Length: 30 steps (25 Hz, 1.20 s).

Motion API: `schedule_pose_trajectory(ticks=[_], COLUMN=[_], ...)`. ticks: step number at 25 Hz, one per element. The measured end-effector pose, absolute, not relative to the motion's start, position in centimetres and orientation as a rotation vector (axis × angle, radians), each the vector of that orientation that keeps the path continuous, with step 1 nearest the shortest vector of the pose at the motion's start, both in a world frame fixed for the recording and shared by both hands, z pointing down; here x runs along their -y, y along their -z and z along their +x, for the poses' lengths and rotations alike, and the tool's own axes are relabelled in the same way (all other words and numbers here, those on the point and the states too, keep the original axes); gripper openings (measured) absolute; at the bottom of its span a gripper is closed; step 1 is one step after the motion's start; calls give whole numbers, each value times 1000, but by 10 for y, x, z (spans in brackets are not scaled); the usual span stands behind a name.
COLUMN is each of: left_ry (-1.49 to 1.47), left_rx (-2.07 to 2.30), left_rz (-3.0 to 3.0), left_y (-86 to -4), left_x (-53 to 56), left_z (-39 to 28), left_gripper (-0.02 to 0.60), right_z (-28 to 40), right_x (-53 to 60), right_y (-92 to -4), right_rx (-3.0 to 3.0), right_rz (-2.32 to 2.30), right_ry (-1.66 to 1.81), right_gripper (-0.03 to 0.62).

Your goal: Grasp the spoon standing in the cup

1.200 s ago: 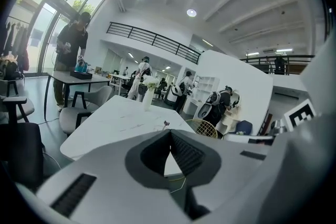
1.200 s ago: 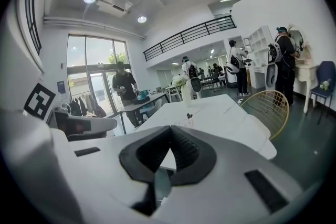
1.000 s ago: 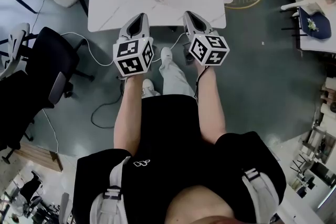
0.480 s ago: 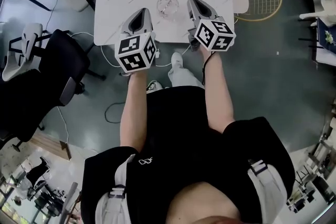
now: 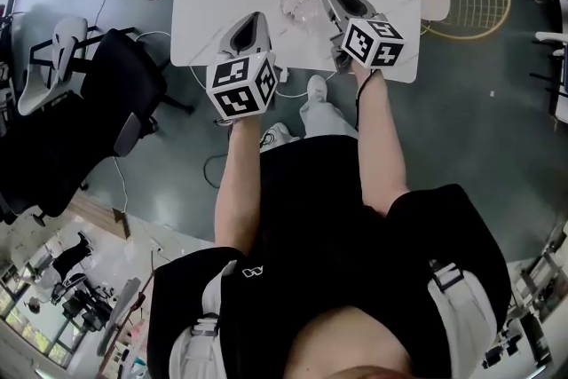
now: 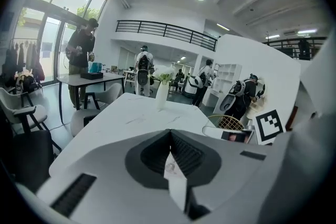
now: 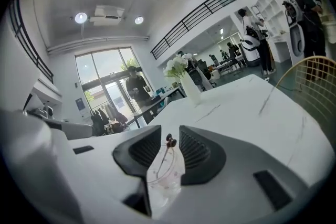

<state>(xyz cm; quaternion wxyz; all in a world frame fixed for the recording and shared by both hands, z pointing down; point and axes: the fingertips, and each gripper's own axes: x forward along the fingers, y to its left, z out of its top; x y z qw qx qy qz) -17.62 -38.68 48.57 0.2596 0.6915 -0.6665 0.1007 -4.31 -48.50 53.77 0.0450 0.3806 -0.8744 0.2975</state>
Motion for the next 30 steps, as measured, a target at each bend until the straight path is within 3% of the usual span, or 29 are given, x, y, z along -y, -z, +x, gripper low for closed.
schedule_pose_trajectory(ticks=[9,16,21,30], left_ry=[-332,-427,-422,-329], left_rx=[1841,1871,1888,1842], left_rz=[1800,1808,1797,1883], left_y=[-499,-490,-491,-482], left_x=[387,382,378,403], left_z=[-184,-182,-185,-182], left_gripper=[15,15,15,15], right_z=[-61,-81,-92,-74], right_x=[494,503,498,503], right_y=[-575,-583,-585,-530], right_rx=[2714,2729,2715,2861], right_rz=[932,845,787,874], right_ry=[-1038,-1052,-953,-976], right_gripper=[164,164,74,49])
